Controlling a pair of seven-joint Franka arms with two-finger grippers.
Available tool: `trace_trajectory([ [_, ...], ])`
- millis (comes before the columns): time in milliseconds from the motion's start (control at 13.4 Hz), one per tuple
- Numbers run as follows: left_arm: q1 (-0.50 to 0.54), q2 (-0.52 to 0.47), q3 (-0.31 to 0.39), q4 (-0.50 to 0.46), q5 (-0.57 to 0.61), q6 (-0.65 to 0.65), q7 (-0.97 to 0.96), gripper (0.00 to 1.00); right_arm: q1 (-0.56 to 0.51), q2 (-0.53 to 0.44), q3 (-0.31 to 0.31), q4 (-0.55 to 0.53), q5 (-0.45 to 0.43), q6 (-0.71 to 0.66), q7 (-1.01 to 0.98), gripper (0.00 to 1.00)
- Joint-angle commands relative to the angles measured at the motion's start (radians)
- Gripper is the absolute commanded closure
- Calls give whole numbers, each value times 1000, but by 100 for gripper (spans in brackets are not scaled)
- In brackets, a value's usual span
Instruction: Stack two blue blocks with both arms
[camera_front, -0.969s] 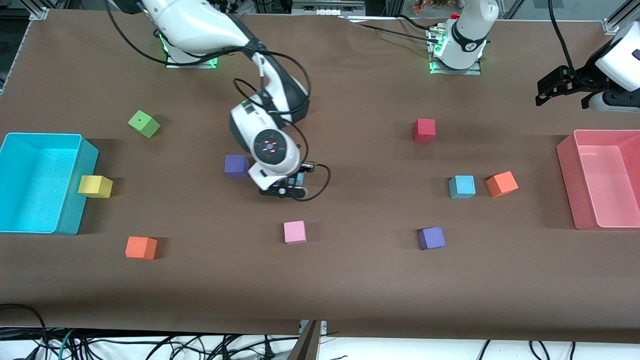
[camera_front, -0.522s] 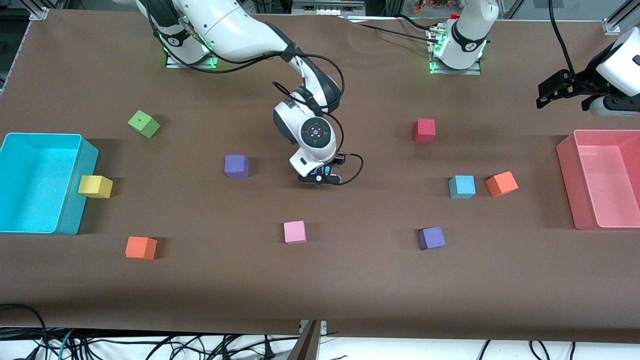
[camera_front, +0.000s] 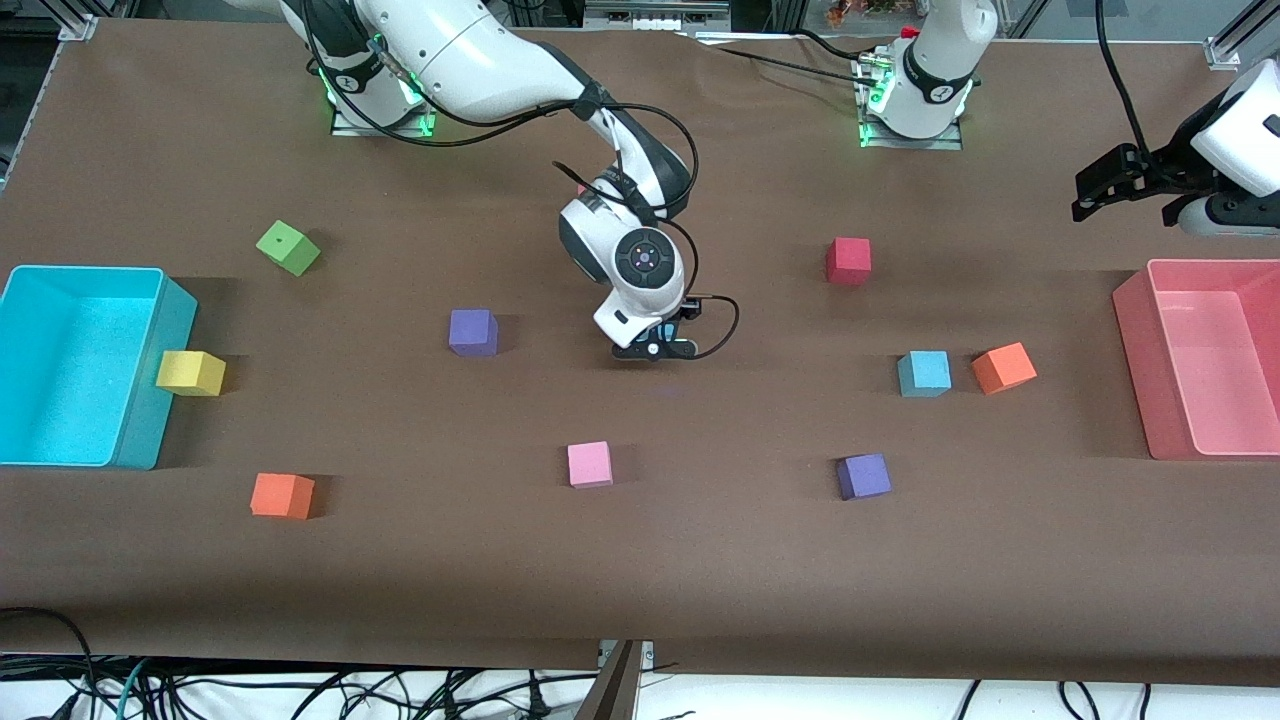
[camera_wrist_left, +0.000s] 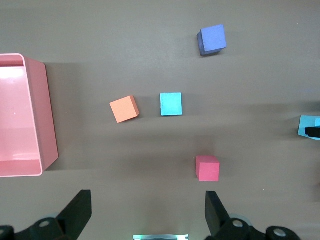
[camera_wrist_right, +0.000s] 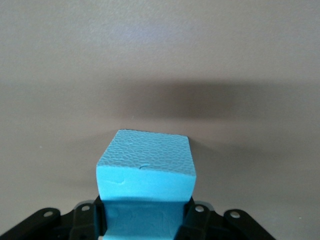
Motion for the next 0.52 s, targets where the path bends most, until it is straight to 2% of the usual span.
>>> trace_trajectory([
  [0,1,9,-3,-3,27,10,-5,0,3,27,7,31,14,-7,-19,53],
  [75,3,9,-3,-1,28,10,-5,0,3,25,7,31,14,1,-21,1],
  [447,3,7,-3,-3,27,10,-6,0,1,30,7,31,13,39,-22,0],
])
